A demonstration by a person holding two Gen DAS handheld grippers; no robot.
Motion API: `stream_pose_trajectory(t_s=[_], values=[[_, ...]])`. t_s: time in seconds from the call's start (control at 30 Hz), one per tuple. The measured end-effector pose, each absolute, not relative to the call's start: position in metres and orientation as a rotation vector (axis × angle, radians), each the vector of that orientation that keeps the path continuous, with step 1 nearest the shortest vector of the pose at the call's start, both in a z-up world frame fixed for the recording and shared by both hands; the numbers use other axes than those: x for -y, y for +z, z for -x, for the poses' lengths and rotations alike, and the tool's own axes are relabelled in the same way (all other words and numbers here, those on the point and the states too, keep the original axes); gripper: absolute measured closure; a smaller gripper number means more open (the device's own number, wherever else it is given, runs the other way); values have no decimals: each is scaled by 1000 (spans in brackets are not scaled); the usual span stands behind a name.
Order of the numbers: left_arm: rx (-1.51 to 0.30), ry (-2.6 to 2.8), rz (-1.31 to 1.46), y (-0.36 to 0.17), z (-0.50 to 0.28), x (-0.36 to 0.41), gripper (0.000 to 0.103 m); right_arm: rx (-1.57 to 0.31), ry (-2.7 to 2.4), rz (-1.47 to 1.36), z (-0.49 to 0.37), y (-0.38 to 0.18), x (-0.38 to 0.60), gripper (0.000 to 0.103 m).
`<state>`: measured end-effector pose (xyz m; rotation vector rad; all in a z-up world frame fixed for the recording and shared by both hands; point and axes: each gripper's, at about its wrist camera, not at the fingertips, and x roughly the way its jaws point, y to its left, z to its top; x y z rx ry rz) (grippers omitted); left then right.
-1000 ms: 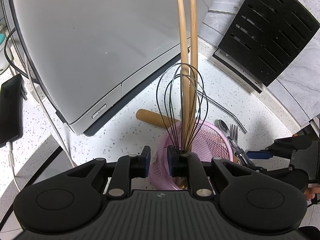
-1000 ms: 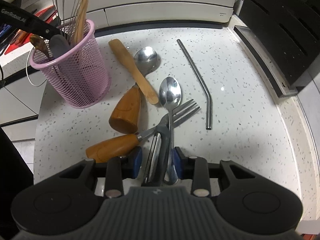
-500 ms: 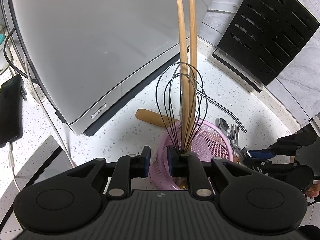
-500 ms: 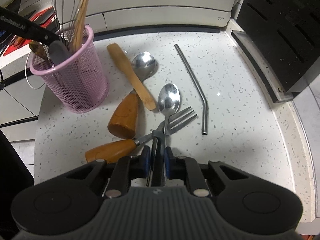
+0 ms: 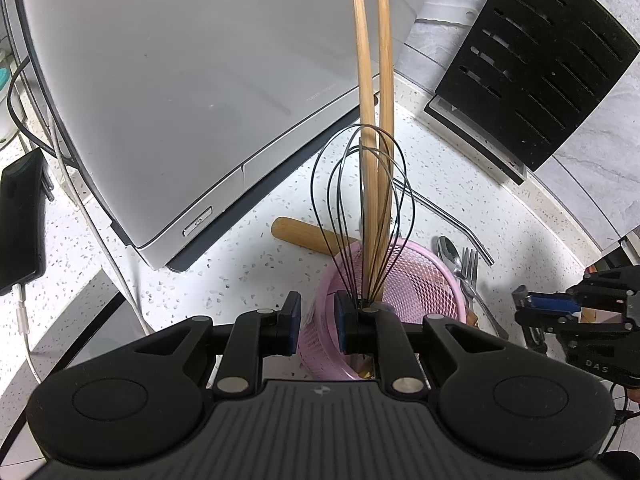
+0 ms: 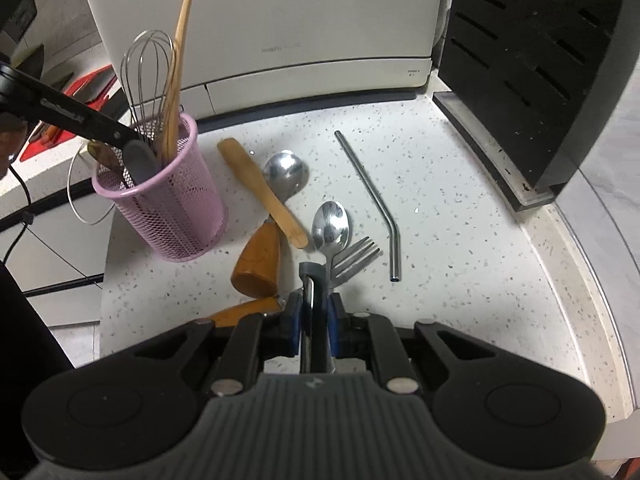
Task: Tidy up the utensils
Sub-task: 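Lift the grey slotted-handle utensil with the right gripper toward the pink cup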
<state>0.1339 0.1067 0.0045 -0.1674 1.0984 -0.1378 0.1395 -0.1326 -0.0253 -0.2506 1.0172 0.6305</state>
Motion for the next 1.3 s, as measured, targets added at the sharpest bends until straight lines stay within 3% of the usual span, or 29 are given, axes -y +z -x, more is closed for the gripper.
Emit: stream_pose_trajectory(t_s=[0.73,1.3], values=[[-1098,-140,164,4,-134,-106,84,-970,623,187,-137,-4,143,93],[-1097,-144,160,4,-134,-107,84,-788,632,150,-144,64,139,94]])
